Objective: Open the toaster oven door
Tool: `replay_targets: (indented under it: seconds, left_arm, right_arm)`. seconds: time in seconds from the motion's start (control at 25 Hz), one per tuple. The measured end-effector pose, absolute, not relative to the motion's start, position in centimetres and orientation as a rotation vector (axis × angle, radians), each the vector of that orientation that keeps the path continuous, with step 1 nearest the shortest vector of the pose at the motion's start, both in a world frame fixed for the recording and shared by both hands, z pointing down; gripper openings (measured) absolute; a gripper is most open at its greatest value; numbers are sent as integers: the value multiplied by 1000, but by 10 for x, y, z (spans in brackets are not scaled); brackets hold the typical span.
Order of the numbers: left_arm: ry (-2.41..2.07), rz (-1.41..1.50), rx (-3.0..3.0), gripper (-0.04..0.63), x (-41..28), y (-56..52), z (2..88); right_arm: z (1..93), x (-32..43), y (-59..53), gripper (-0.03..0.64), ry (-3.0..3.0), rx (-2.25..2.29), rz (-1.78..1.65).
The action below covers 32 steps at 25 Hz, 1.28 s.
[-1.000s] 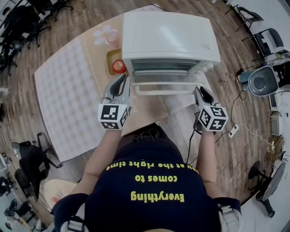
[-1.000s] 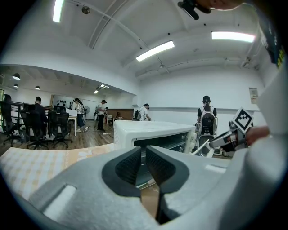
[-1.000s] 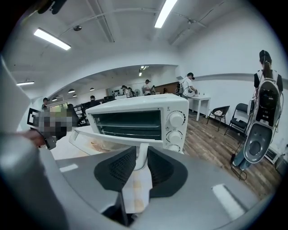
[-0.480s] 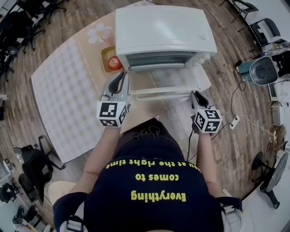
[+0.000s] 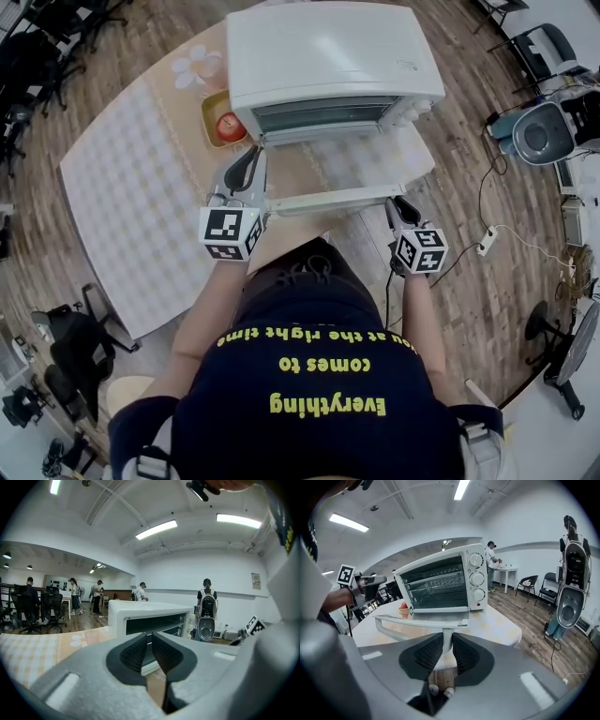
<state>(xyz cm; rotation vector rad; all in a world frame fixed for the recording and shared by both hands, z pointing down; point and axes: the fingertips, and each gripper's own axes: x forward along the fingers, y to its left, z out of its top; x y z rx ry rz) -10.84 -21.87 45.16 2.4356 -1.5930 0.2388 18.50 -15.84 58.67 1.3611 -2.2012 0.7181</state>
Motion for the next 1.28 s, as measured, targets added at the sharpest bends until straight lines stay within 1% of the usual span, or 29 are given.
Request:
replay_targets:
  seconds: [0.16, 0.72, 1.28]
  left_arm:
    - [-1582, 256, 2435, 34, -107, -216, 455]
    - [-1577, 295, 2431, 34, -101, -210, 460]
    - [-1630, 310, 2407, 34, -115, -206, 458]
  right_arm:
    - [600, 185, -153, 83, -2217, 1359, 699]
    - [667, 190, -141, 87, -2180, 1310, 847]
    - [676, 188, -140, 86, -2197, 1303, 808]
